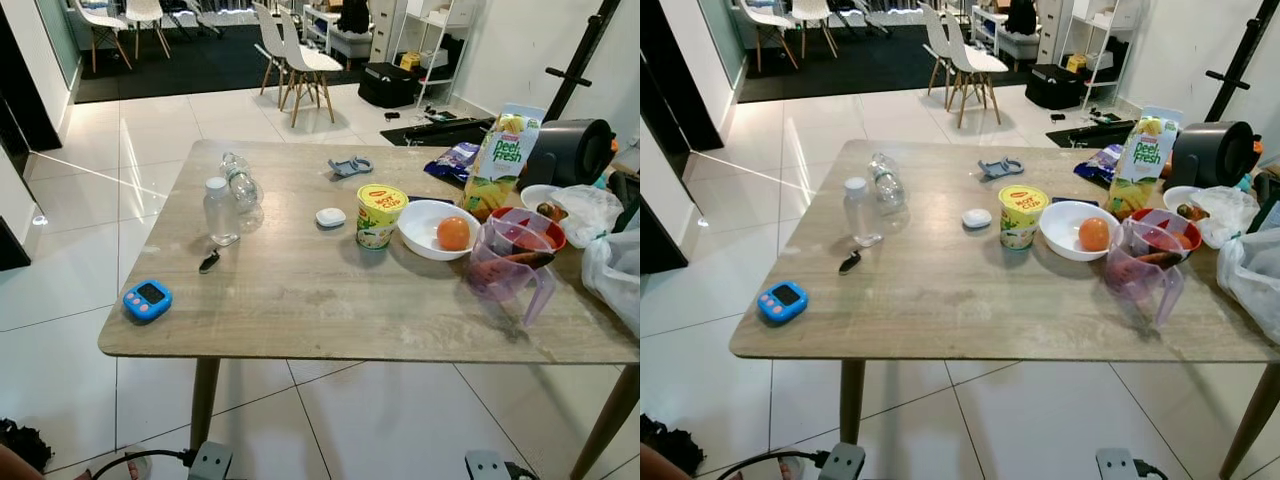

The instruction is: Restocking fridge

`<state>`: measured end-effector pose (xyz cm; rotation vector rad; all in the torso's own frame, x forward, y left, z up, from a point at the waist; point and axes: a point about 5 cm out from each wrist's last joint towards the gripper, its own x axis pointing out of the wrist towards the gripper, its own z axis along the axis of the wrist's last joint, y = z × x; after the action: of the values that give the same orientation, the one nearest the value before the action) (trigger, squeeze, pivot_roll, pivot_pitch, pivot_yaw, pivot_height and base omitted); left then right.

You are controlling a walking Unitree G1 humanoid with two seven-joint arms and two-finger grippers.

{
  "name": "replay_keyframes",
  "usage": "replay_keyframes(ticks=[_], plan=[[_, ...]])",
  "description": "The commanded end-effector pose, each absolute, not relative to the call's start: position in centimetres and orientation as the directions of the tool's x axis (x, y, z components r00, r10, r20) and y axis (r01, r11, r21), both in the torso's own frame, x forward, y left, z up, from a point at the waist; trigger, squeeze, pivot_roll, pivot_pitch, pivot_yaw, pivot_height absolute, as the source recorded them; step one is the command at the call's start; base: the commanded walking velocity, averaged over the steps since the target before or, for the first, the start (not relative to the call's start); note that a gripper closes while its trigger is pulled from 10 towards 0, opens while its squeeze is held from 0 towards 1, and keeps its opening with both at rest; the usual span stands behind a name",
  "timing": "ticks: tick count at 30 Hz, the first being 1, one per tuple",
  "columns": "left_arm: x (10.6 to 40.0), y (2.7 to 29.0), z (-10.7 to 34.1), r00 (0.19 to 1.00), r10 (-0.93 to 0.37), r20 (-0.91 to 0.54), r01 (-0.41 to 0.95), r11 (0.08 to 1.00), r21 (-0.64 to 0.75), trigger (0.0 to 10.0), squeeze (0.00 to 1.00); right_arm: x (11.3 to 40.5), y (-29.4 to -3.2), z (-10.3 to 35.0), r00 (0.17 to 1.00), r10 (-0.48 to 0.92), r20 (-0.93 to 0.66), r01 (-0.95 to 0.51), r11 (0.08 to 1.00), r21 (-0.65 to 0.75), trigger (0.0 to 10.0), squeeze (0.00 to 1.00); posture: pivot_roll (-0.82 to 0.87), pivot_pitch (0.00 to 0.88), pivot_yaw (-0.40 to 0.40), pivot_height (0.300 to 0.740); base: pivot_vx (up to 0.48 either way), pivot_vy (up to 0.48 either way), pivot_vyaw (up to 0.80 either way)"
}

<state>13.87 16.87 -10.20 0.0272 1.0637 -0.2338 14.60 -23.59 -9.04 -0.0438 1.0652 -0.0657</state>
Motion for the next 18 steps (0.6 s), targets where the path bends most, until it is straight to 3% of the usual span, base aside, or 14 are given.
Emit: replay_keyframes(ticks=[1,10,18], plan=[[13.1,16.6,-10.5,0.438,-0.173,-0.882,0.196,0.976,-0.094,10.0,0.00,15.6,-23.2,-8.7,0.527,-0.048,-0.848,0.041,0.999,-0.031,10.0,0.00,0.08,0.000,-0.026,0.740,0.000,0.000,0.00],[13.3,18.2,-10.4,0.473,-0.084,-0.877,0.018,0.996,-0.086,10.0,0.00,16.7,-21.4,-8.6,0.540,0.022,-0.841,-0.025,1.000,0.010,10.0,0.00,0.09,0.000,-0.033,0.740,0.000,0.000,0.00],[13.1,18.2,-10.4,0.464,-0.097,-0.881,0.048,0.995,-0.085,10.0,0.00,16.8,-20.7,-8.8,0.521,0.022,-0.853,-0.057,0.998,-0.010,10.0,0.00,0.09,0.000,-0.031,0.740,0.000,0.000,0.00]])
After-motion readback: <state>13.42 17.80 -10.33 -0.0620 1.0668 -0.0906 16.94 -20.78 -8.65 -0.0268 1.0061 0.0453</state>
